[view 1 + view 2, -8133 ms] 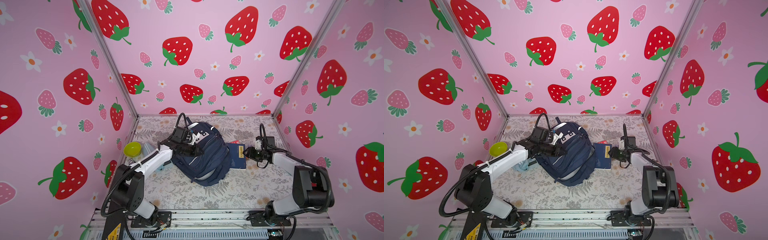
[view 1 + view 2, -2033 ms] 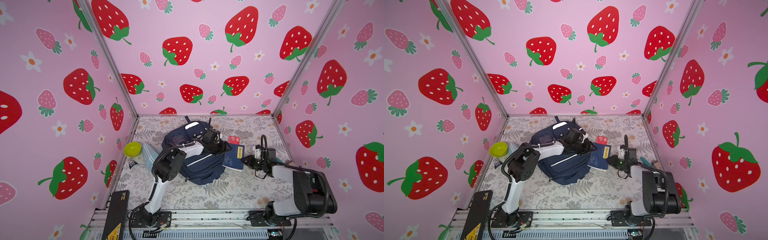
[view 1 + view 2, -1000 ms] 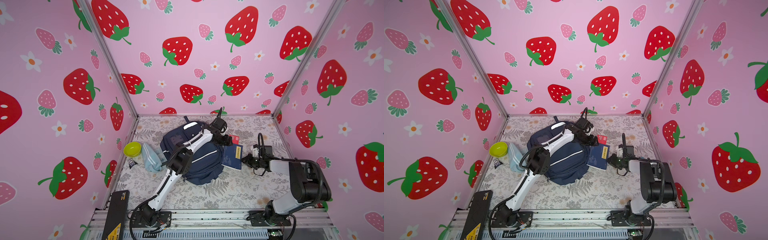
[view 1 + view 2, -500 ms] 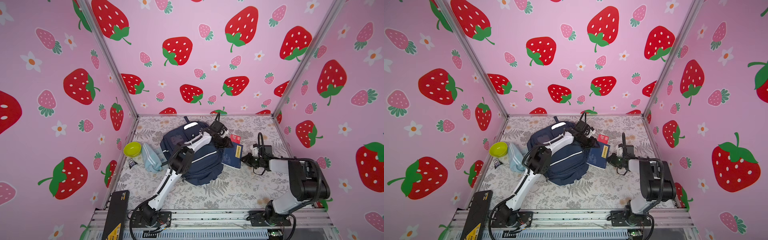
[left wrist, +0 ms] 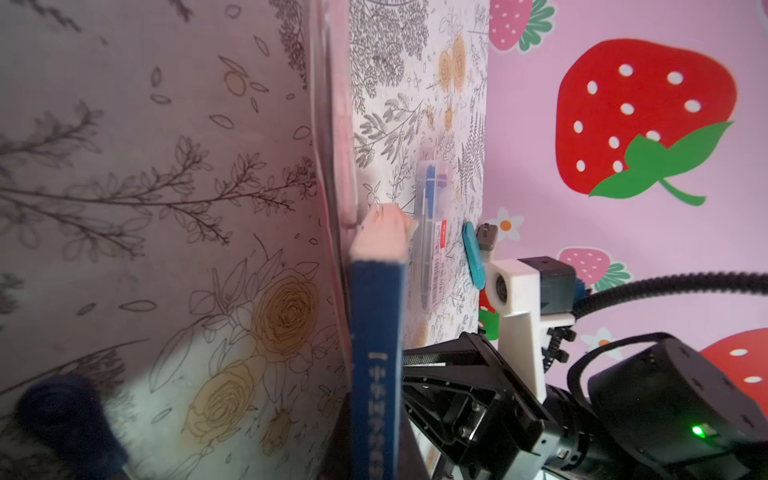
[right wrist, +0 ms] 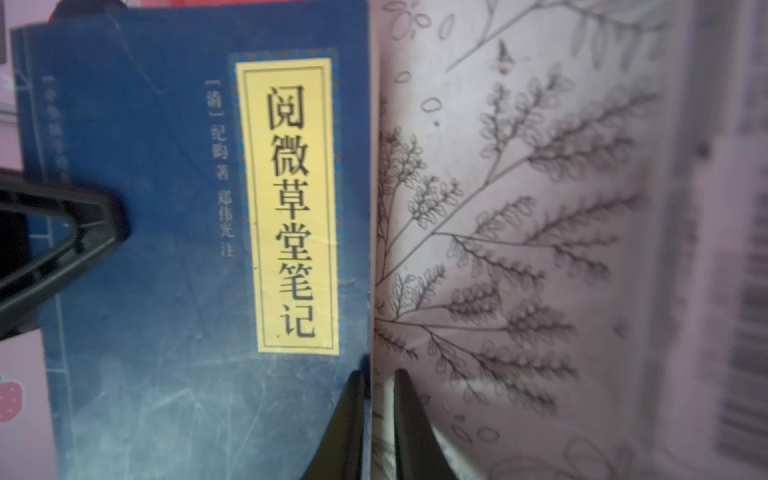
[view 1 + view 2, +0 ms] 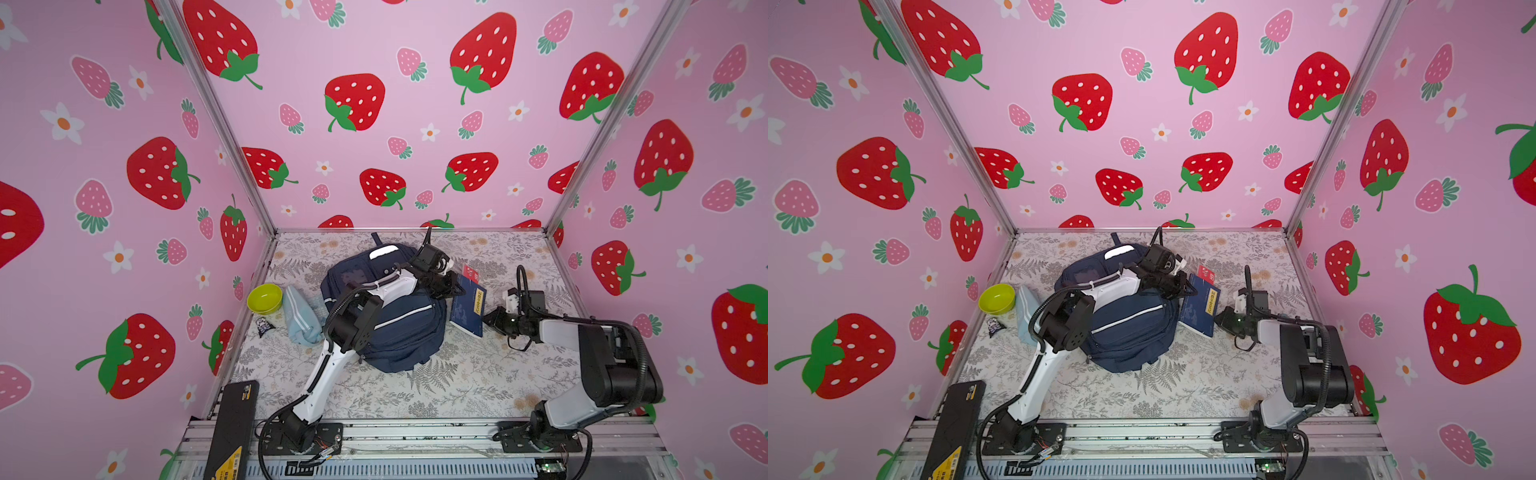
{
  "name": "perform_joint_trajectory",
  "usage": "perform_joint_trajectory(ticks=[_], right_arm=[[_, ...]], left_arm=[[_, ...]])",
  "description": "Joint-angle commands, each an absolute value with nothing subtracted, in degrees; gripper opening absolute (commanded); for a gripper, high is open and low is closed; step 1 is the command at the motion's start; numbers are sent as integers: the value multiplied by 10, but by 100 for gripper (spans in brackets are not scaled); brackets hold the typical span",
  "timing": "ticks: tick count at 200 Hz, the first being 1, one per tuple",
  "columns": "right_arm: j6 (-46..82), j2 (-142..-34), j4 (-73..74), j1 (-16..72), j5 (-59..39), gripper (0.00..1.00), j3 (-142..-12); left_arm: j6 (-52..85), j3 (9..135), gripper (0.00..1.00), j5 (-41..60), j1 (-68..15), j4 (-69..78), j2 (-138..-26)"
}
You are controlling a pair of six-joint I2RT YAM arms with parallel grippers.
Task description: Pack the student bag
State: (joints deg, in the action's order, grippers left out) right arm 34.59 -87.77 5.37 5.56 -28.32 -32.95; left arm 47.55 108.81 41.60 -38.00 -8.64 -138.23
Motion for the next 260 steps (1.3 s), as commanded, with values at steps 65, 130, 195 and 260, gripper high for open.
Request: perform_joint_trajectory(ticks=[65,130,195,260], right_arm=[[336,-592,-53,54,-340,83,-368],[402,-536,30,55,-461,90,-365],[380,-526,13,54,-475,89,-346],[422,-496,70,33,-544,89,-267]], left_arm=[[476,932,0,440,-362,-26,-1123],[686,707,0,522,-295,282,-1010],[616,651,0,559,-317,349,-998],[798,715,0,563,-353,573,-1126]])
